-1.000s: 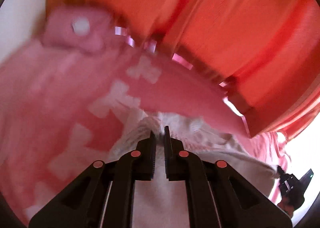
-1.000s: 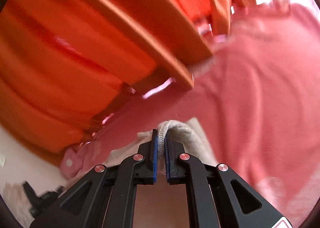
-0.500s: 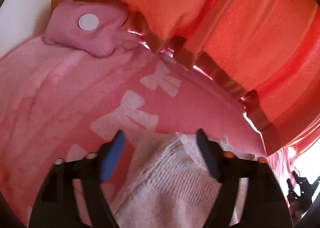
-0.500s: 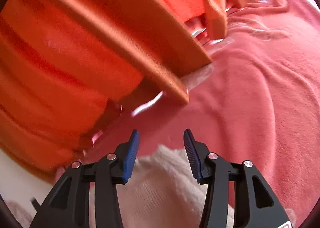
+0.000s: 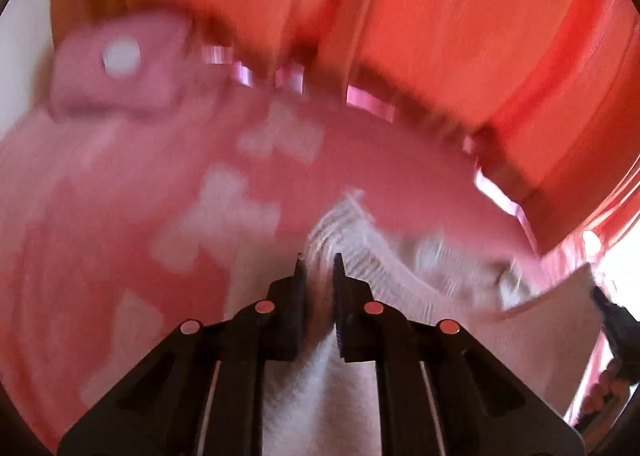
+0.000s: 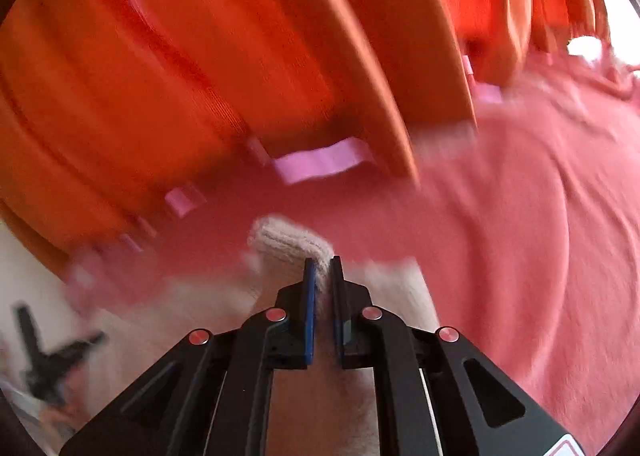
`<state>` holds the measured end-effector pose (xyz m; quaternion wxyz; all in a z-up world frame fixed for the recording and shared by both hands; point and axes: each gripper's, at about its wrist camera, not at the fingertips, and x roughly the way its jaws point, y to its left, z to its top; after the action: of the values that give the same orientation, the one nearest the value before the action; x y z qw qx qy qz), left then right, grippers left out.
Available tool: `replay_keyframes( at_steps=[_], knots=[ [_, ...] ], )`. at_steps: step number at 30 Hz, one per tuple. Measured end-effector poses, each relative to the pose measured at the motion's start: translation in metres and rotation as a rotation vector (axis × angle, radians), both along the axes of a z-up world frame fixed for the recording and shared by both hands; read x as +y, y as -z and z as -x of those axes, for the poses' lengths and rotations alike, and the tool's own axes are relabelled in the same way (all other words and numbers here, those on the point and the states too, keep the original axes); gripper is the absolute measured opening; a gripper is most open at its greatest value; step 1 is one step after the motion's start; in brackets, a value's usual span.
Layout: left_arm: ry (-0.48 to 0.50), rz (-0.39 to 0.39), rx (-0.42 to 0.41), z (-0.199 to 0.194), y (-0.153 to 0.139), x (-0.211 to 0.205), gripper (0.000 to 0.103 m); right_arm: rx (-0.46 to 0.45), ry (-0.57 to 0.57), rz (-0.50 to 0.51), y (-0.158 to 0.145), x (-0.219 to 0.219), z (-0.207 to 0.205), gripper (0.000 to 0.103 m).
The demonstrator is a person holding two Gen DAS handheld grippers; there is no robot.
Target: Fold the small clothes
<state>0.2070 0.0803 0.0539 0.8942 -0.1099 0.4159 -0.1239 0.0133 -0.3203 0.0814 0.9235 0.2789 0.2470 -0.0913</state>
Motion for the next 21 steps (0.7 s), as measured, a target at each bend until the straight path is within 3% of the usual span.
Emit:
replay_keyframes(
  at_steps=[2, 5, 7, 9, 10, 14, 17, 20, 21],
  knots=[
    [-0.027, -0.011, -0.018, -0.008, -0.003, 0.005, 0.011, 0.029, 0.048, -0.006, 0.008, -0.011, -0.003, 0.007],
    [-0.063, -0.055, 0.103, -0.033, 0.039, 0.008, 0.011, 0.302, 0.122, -0.026, 0.065, -0.03, -0.031, 0.007],
    [-0.072, -0.059, 0.145, -0.035, 0.052, 0.007, 0.011, 0.288, 0.114, -0.07, 0.067, -0.032, -0.029, 0.007],
    [-0.061, -0.077, 0.094, -0.031, 0.039, 0.004, 0.011, 0.161, 0.092, -0.028, 0.04, -0.027, -0.02, 0.007],
    [-0.06, -0.087, 0.071, -0.03, 0.034, 0.003, 0.011, 0.153, 0.099, -0.003, 0.038, -0.027, -0.021, 0.007],
    [-0.065, -0.109, 0.153, -0.038, 0.063, 0.002, 0.013, 0.387, 0.131, -0.039, 0.092, -0.039, -0.041, 0.007],
    [-0.072, -0.133, 0.107, -0.031, 0.046, 0.001, 0.021, 0.33, 0.152, -0.027, 0.074, -0.035, -0.034, 0.009],
    [-0.087, -0.169, 0.001, -0.001, 0.006, -0.005, 0.045, 0.17, 0.133, 0.101, 0.029, 0.001, -0.018, 0.016],
    [-0.072, -0.161, -0.03, 0.008, -0.004, -0.008, 0.058, 0.126, 0.031, 0.153, 0.016, 0.026, -0.019, 0.016]
  ],
)
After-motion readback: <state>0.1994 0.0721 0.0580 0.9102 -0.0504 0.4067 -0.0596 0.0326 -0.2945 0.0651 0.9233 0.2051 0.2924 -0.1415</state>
